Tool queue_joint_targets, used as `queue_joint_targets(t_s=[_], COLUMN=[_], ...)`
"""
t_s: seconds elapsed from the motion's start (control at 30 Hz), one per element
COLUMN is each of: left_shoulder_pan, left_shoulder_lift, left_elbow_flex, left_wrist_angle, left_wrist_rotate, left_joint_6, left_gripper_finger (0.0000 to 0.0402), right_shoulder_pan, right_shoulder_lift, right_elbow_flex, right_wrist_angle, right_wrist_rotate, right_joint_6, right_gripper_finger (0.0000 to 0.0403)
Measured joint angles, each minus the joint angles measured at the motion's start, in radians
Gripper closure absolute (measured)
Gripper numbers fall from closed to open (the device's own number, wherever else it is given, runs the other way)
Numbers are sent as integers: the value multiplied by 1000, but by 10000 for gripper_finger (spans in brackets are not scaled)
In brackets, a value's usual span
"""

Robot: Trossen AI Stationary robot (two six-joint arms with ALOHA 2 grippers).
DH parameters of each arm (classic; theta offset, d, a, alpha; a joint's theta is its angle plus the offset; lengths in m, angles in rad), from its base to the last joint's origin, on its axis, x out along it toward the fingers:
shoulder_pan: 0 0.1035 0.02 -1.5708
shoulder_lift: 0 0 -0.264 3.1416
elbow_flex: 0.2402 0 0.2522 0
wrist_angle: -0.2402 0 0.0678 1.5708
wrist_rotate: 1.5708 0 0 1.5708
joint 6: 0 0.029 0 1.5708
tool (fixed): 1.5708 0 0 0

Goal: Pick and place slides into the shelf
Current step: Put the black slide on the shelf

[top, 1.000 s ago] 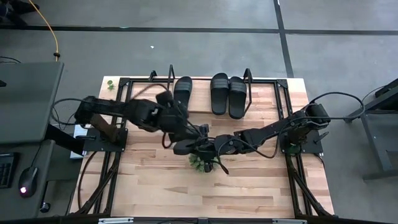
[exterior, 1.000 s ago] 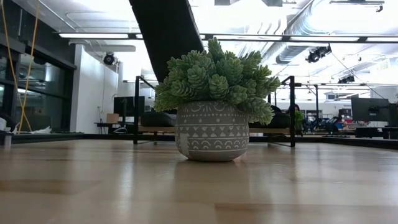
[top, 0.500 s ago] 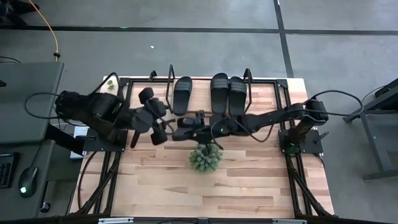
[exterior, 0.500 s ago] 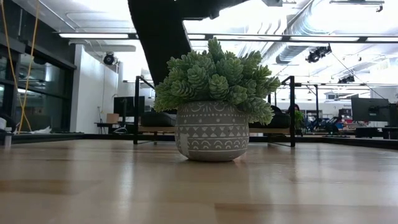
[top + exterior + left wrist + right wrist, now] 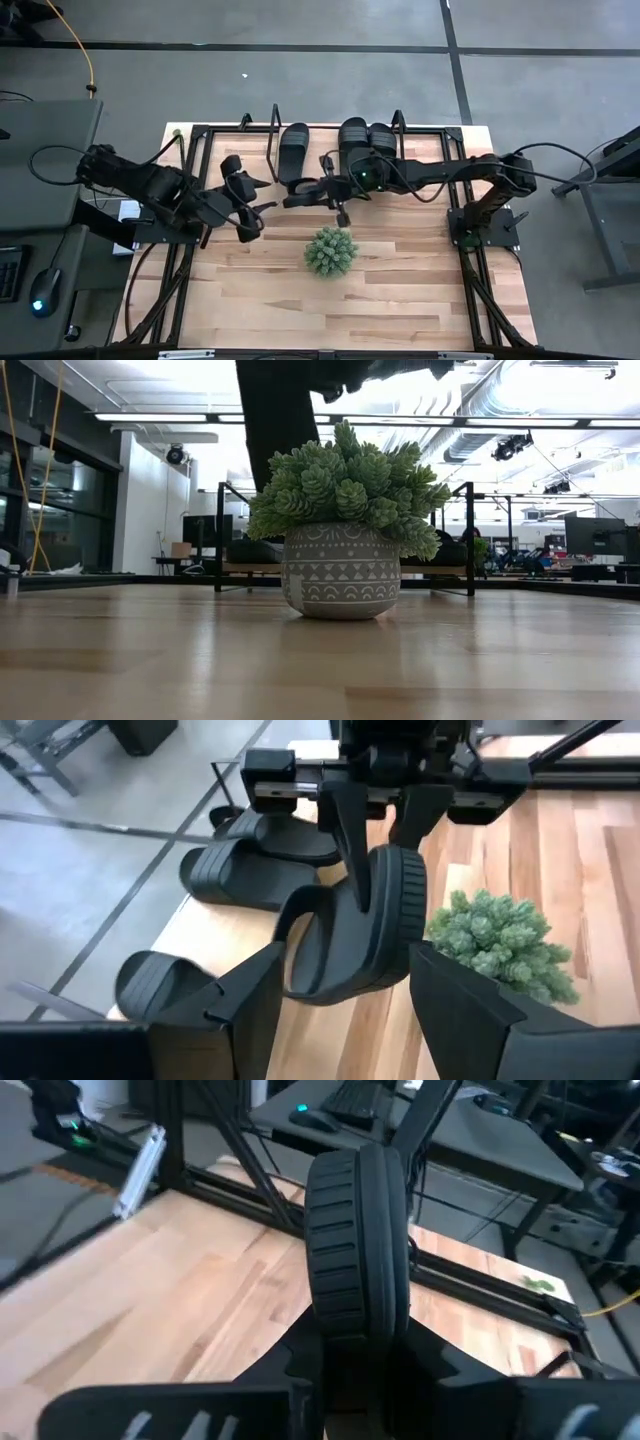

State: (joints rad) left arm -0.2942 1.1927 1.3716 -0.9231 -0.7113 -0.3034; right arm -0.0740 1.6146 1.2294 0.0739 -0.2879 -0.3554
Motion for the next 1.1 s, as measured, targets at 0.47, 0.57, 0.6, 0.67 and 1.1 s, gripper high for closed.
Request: queue_joint_targets(t_s=[0.47,0.57,0.6,0.67,1.1], left_shoulder_pan=[-1,-1,-1,-1,-1], left_shoulder_lift=[-286,-329,-340,-360,-379], left_elbow_flex=[-526,-587,-602,-625,-630], left_wrist_angle=[457,496,516,532,532], left_wrist_rotate=[98,102,102,108,159], left_joint_6=[44,48,48,48,90], left_gripper_finger=[204,204,204,204,204], right_shoulder_pan=[-13,-25,-31,-44,-130], right_shoulder_lift=[-14,-14,-14,-14,-14], right_elbow_flex=[-220,-270,-285,-310,-345], right_wrist_angle=[280,346,362,381,448], right_wrist_rotate=[156,191,194,198,139], right_joint_6=[-276,-316,-323,-344,-449], right_gripper_finger=[351,351,351,351,351])
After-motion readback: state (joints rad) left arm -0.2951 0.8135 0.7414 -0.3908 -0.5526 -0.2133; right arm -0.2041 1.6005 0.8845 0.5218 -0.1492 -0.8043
